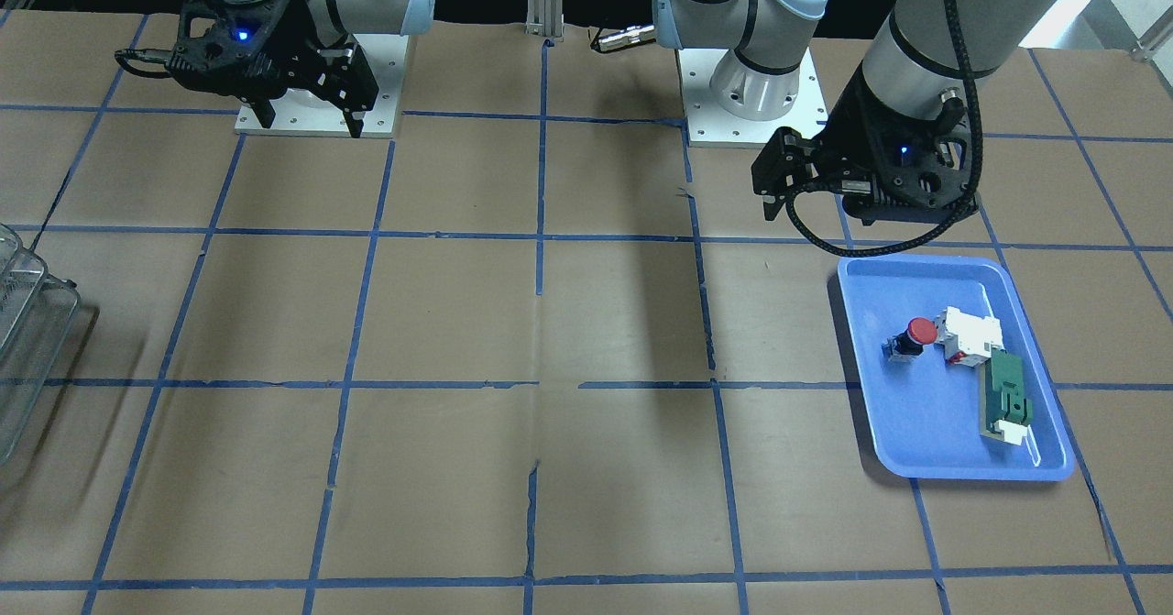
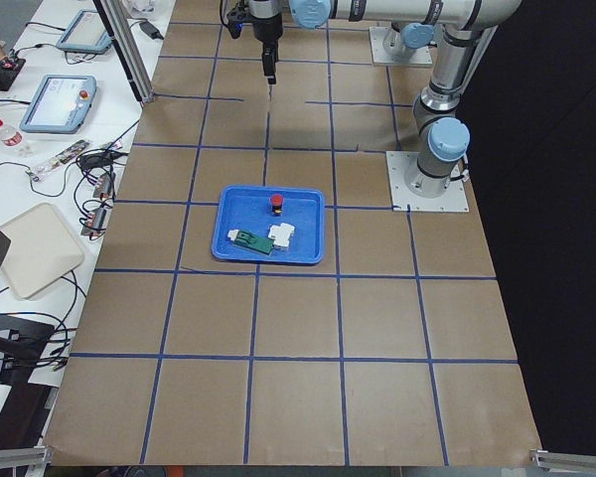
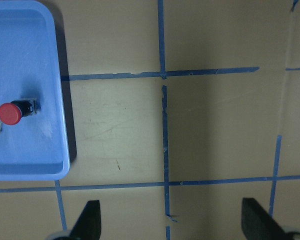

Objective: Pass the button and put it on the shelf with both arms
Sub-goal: 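Move the left gripper down toward the red push button in the blue tray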

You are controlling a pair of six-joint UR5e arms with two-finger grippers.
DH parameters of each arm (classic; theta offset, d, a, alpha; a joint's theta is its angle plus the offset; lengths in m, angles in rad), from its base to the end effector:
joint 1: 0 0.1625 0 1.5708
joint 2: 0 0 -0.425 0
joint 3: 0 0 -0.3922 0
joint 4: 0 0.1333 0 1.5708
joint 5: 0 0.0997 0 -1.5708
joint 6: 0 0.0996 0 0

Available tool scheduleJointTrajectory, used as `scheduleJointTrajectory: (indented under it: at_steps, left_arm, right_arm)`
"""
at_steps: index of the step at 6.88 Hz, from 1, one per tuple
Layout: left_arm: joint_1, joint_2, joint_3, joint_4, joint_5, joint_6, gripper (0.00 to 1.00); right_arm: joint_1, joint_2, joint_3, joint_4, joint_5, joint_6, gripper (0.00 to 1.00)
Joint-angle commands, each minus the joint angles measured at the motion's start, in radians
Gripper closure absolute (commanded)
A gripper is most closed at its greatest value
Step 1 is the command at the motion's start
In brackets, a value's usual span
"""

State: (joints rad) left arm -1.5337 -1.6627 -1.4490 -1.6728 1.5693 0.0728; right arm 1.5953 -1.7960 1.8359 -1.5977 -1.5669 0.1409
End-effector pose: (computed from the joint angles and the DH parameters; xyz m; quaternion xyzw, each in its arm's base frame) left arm -0.1140 -0.5279 0.4909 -0.0178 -0.9992 -0.0360 0.0027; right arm 0.1433 -0.3920 0.4602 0.0582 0.9983 0.0066 0.0014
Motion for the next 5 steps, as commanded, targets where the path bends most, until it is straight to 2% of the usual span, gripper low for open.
scheduleJointTrajectory:
  at_steps: [1,3,5]
  left_arm:
    - [0.001,0.001,-0.001,0.004,0.005,0.010,0.00]
    - [0.035,0.007,-0.001,0.007,0.014,0.030,0.00]
    - [0.224,-0.027,-0.011,0.021,0.003,0.190,0.00]
  right_arm:
    - [0.000,0.001,0.000,0.037,0.002,0.000,0.00]
    - [0.000,-0.043,-0.010,0.084,-0.007,0.000,0.00]
    - [-0.003,-0.052,-0.007,0.039,0.008,-0.007,0.00]
